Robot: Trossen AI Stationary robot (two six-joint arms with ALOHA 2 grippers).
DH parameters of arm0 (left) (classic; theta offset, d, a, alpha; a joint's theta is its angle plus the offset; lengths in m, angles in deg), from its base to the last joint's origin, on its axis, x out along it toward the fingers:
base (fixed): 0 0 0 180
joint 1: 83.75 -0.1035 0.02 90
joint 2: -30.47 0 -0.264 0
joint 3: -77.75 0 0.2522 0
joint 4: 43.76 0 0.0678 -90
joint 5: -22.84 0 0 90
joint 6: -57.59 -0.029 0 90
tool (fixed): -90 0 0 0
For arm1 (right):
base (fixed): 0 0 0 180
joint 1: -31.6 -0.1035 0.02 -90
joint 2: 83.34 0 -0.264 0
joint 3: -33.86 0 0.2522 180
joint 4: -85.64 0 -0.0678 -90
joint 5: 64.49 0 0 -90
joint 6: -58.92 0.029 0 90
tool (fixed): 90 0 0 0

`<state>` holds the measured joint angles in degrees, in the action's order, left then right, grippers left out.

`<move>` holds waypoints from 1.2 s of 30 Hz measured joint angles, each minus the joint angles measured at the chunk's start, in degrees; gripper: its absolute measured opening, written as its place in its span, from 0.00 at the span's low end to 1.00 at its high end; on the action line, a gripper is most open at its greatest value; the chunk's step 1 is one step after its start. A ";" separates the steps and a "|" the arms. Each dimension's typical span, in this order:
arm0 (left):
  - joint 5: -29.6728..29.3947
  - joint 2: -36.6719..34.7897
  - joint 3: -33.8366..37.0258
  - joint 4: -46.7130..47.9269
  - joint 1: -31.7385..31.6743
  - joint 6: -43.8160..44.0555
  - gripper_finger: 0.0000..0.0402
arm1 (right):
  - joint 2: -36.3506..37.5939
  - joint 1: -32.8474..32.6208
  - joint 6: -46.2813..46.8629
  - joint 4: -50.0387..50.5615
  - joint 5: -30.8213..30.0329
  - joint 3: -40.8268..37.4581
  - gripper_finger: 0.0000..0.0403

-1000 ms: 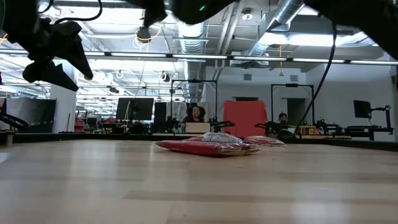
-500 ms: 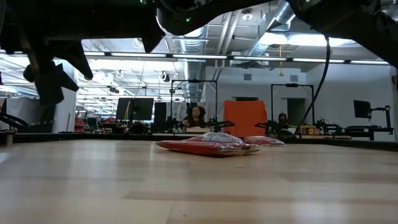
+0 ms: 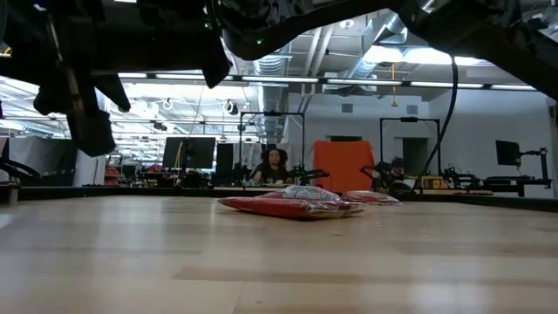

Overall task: Sort popcorn bags into baskets
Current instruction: Put the red popcorn pack into the blue bin

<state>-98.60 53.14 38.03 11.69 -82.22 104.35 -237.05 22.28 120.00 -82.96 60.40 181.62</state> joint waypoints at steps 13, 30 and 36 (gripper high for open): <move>0.00 0.00 0.01 0.00 0.00 -0.02 0.76 | 14.26 3.13 -19.42 31.38 -3.34 0.02 0.31; -0.89 0.00 0.03 -0.03 0.01 -0.04 0.76 | 26.92 3.97 -31.84 92.55 -43.29 -1.66 0.53; 0.81 0.04 0.03 -0.03 -0.01 0.65 0.76 | 28.20 4.86 -31.98 92.42 -43.67 -13.54 0.77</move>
<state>-97.79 53.19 38.06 11.66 -82.23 105.00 -208.85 27.14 88.02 9.46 16.73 168.07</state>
